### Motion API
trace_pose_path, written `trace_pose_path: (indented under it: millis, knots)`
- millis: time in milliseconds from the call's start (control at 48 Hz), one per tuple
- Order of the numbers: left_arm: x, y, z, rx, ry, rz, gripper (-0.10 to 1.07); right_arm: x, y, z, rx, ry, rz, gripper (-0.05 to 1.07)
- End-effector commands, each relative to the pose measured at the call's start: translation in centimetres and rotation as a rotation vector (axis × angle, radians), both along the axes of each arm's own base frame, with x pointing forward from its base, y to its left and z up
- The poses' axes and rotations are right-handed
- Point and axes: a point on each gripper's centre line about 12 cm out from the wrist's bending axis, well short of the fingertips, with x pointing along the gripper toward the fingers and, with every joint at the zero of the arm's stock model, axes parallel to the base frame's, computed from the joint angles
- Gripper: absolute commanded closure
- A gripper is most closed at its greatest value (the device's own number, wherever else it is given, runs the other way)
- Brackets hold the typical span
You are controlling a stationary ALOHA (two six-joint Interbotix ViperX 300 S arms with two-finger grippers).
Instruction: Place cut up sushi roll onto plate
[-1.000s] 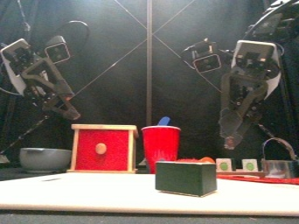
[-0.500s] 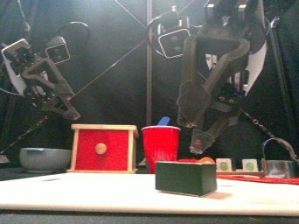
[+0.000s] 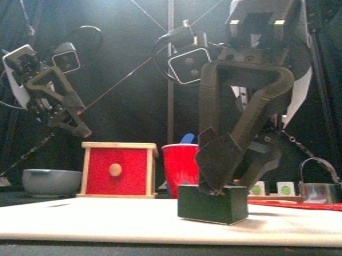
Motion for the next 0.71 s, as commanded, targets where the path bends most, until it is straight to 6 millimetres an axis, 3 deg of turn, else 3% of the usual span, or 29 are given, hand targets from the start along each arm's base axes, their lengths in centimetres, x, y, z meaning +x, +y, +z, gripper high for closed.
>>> trace_pose_path:
  millis: [0,167,354,479,583,688]
  knots:
    - [0.4,0.1,0.5,0.0,-0.021,0.003,0.0,0.4,0.6,1.0,0.016,-0.025,0.005,-0.01]
    - [0.4,0.1,0.6,0.0,-0.023,0.003,0.0,0.4,0.7,0.9,0.005,-0.014,0.003,0.02]
    - [0.4,0.0,0.6,0.0,-0.023,0.001,0.0,0.0,0.2,0.6,-0.033,0.03,-0.018,0.21]
    - [0.4,0.0,0.5,-0.001,-0.02,0.0,0.0,-0.2,-0.1,0.5,-0.052,0.049,-0.03,0.24]
    - [0.4,0.0,0.5,0.0,-0.023,0.001,0.0,-0.3,-0.4,1.3,-0.062,0.044,-0.034,0.24]
    - [0.4,0.0,0.5,0.0,-0.02,0.001,0.0,-1.1,-1.3,3.4,-0.097,0.035,-0.048,0.24]
